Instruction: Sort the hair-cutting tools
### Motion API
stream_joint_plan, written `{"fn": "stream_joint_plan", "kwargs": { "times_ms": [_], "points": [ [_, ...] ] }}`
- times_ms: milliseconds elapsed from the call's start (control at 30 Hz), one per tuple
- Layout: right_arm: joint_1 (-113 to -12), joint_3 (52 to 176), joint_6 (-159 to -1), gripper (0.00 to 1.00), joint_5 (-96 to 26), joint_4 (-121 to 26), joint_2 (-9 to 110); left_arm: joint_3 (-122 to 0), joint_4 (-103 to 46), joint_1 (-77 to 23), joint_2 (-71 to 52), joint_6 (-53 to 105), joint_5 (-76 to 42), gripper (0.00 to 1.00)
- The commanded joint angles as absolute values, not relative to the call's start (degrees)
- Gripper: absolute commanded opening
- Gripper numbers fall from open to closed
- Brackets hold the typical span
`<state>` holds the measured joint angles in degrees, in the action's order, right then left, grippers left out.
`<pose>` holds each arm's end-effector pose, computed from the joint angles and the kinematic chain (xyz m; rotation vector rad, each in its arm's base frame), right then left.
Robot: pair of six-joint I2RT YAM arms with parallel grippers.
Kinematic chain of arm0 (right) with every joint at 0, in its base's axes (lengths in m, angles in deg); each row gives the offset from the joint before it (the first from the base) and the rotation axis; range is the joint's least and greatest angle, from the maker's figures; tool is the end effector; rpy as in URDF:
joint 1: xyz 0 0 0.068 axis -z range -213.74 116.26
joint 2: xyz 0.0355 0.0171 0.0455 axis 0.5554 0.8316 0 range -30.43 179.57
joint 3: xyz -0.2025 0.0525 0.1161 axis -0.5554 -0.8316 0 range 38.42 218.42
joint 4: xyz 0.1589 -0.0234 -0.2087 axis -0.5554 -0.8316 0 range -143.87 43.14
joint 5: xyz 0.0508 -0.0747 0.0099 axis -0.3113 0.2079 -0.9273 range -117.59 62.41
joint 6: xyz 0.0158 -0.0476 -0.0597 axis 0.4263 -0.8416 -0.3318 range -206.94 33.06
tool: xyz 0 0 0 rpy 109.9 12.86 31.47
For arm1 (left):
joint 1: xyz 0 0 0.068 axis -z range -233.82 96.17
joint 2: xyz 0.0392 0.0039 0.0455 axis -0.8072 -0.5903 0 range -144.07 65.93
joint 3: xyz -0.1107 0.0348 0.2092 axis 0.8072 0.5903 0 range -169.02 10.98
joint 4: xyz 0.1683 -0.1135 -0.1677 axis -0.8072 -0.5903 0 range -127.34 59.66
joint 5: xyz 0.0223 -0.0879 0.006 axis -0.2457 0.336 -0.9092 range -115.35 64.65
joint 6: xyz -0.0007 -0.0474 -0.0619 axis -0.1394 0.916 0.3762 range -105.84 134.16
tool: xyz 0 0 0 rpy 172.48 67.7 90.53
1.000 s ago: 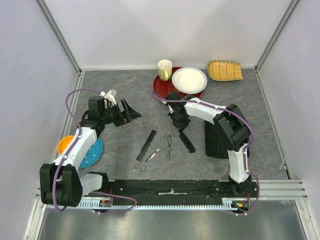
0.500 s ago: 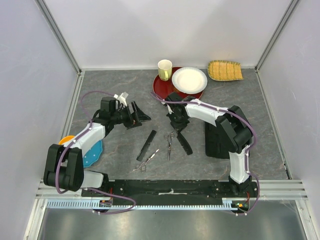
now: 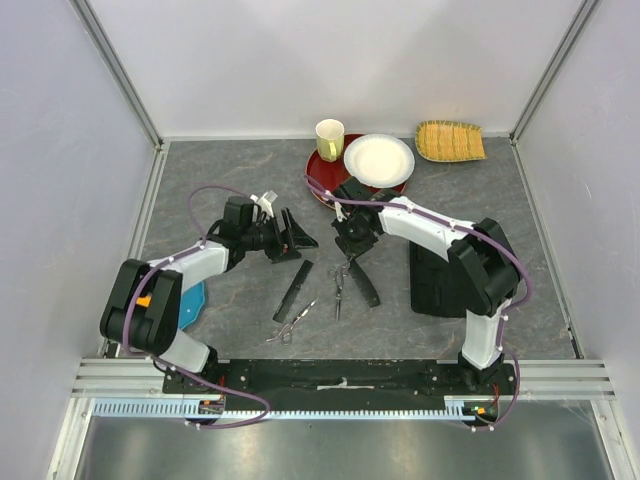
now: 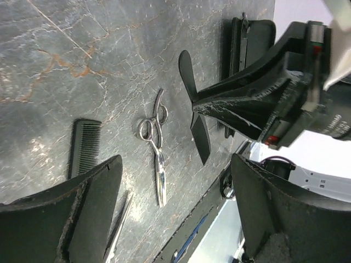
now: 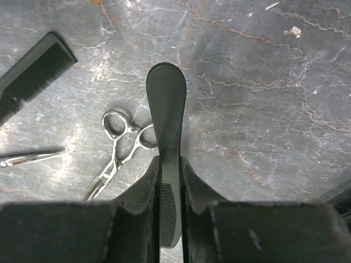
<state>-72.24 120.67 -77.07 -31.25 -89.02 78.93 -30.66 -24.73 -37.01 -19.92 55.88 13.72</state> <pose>0.3048 0.2480 0.1393 -0.7139 2.7310 0.2939 0.2947 -0.1328 0.1344 -0.1153 2.3933 -1.2870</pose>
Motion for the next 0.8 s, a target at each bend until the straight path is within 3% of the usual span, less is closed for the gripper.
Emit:
{"fn": "stream_joint_plan", "kwargs": {
  "times_ms": [0,300,500,600,767],
  "points": [
    [-72.67,119.63,-75.87,0.1,-34.88,-86.51,74.34,-32.79,-18.05,-34.67,-22.75,60.21,13.32,0.85],
    [-73.81,118.22,-74.2,0.09,-38.84,-83.61,71.35,-32.17,-6.36,-31.33,-28.9,66.72,12.09,0.79],
    [-74.25,117.34,-72.53,0.09,-41.21,-81.76,70.12,-33.22,-3.8,-29.92,-31.01,68.39,10.25,0.69],
    [-74.43,116.99,-71.92,0.09,-41.91,-80.88,69.94,-34.63,-3.88,-29.04,-31.98,68.48,9.98,0.61],
    [-74.43,116.99,-71.39,0.08,-42.26,-80.18,70.29,-35.68,-3.97,-28.16,-33.48,68.66,10.86,0.29]
  ]
}}
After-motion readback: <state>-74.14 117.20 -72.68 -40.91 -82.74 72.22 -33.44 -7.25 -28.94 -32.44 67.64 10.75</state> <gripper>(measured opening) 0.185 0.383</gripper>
